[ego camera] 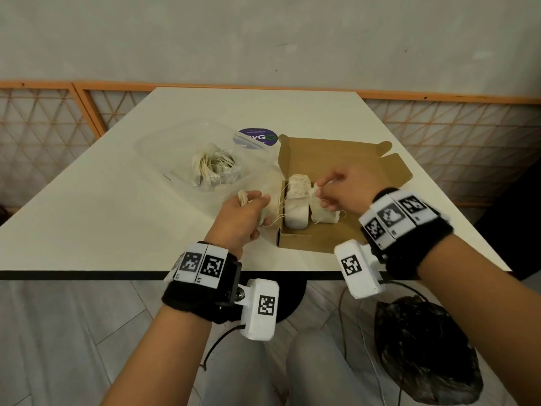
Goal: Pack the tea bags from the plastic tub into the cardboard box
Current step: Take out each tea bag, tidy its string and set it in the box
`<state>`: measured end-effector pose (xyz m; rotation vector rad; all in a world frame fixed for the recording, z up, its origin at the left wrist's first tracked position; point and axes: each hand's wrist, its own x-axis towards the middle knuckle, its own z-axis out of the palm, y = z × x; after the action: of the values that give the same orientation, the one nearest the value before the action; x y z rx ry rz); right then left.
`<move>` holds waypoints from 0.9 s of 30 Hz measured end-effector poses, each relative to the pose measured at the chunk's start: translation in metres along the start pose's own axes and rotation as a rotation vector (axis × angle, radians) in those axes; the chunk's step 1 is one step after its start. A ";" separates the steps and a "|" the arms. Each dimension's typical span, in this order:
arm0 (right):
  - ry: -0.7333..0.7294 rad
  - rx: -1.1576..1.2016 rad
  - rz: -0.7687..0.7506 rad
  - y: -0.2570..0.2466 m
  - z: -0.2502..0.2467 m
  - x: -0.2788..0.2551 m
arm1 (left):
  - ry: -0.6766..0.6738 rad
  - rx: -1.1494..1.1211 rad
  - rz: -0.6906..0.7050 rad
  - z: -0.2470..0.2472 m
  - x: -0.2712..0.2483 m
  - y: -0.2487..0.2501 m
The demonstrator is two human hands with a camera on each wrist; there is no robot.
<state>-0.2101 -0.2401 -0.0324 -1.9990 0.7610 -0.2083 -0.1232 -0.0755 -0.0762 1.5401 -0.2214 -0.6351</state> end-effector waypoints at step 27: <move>-0.101 -0.038 -0.218 0.029 0.002 -0.033 | -0.024 0.119 0.076 0.018 -0.008 0.038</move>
<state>-0.2479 -0.2293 -0.0528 -2.1115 0.4861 -0.2198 -0.1292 -0.0901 -0.0366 1.6312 -0.3394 -0.5896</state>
